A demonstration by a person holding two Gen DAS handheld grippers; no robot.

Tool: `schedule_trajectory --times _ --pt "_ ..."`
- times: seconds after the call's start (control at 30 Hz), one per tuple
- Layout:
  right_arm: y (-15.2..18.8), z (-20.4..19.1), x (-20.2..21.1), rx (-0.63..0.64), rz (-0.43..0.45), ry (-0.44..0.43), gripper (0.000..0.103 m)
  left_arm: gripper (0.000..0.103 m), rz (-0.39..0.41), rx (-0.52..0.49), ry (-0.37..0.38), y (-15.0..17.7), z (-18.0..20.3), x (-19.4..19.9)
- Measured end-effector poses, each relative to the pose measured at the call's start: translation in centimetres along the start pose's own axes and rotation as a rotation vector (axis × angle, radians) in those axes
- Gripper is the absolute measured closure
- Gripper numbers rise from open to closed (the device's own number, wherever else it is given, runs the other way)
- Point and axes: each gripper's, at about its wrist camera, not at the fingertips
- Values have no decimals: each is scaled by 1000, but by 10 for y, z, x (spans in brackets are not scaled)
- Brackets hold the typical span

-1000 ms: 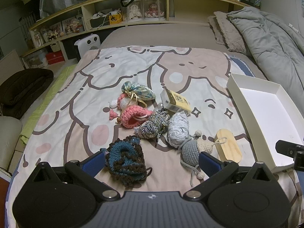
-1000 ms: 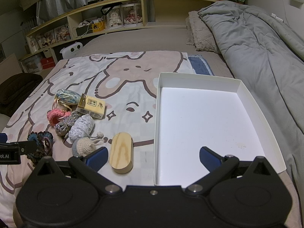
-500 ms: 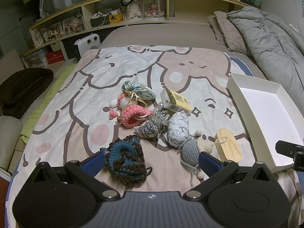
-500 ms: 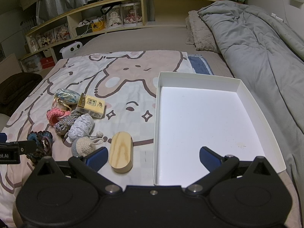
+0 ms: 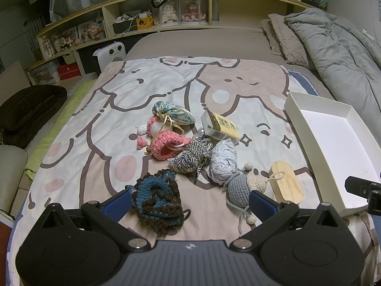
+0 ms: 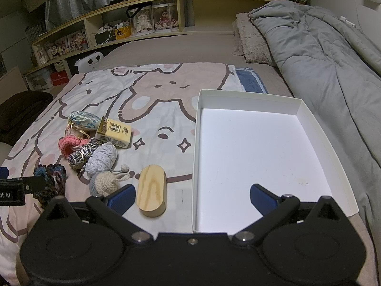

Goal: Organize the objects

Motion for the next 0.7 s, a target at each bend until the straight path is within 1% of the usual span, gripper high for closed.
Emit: schedule_trajectory --times 0.37,0.53,0.63,0.7 --pt "1 -1 1 4 13 10 0 0 3 3 2 -1 0 2" --pt "-1 -2 3 -2 52 35 0 0 34 18 4 -9 -2 8" --pt "-6 -2 3 -17 73 48 0 0 55 37 -12 -13 -6 10" --pt "-9 -2 1 -28 91 42 0 0 67 53 -30 -17 -10 11"
Point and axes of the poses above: each gripper's, at about its wrist camera, not at the fingertips, and x roughly against the way its jaws point, z to its right, y to its underside, and after that the axes turned 8 degrees about x, right-handed
